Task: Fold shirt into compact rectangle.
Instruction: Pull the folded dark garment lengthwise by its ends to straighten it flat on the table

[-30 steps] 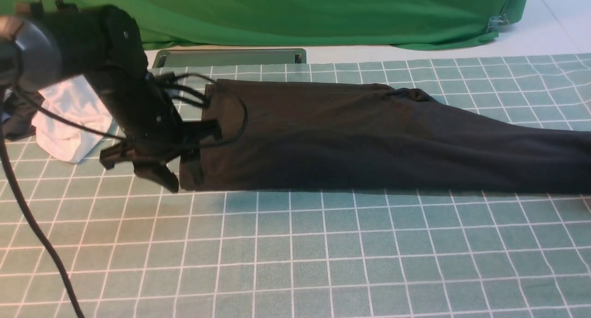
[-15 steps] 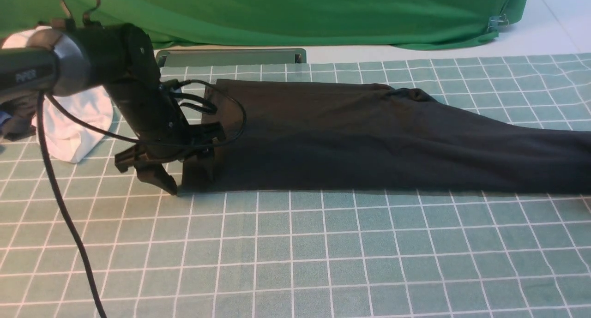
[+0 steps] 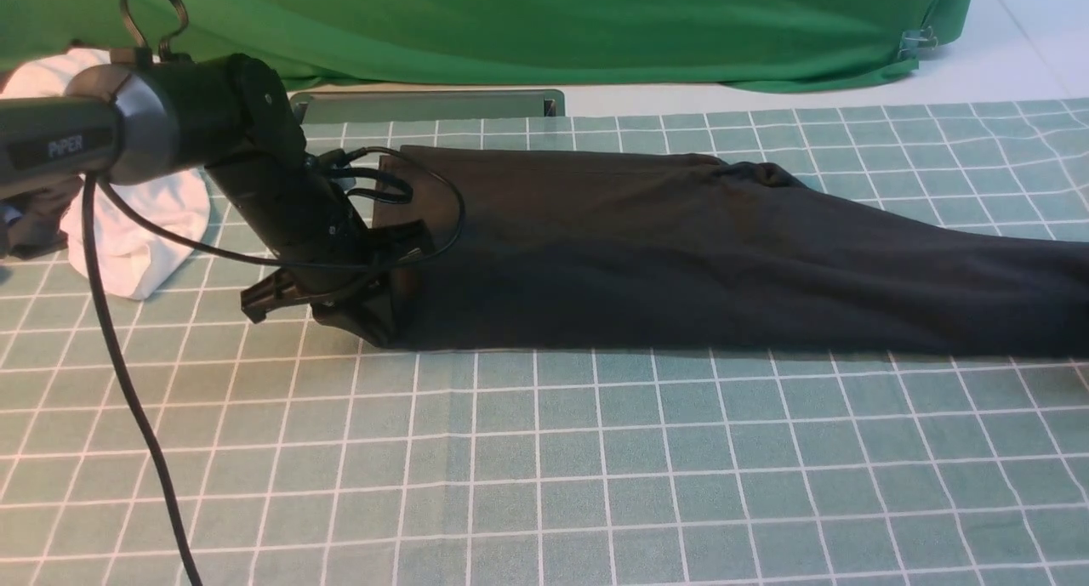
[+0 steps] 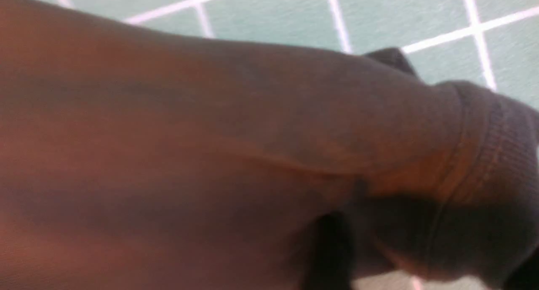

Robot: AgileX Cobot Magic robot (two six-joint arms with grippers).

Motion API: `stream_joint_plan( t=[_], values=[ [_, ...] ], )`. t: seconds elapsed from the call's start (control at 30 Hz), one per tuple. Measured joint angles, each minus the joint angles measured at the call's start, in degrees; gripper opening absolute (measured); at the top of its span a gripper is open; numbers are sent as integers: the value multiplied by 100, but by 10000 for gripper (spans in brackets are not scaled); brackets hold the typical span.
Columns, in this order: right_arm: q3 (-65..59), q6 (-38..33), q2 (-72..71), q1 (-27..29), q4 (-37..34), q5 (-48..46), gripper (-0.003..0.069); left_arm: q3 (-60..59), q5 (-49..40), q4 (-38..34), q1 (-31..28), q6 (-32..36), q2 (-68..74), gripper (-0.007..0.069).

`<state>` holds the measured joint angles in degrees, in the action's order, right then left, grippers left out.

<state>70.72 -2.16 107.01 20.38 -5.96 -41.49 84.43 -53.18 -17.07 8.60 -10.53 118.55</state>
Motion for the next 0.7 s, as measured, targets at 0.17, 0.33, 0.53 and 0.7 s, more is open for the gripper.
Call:
stream_joint_plan(
  t=[0.17,0.33,0.53,0.7],
  values=[
    [762,1,5,0,-122,-719,665,0,-13,0,0,36,0,32],
    [983,1,75,0,-116,-819,678,0,-8,5,0,49,-5,32],
    [990,1,582,0,-116,-794,662,0,-8,5,0,54,-5,32],
    [1002,-45,1023,0,-165,-626,630,0,-8,5,0,54,-5,32]
  ],
)
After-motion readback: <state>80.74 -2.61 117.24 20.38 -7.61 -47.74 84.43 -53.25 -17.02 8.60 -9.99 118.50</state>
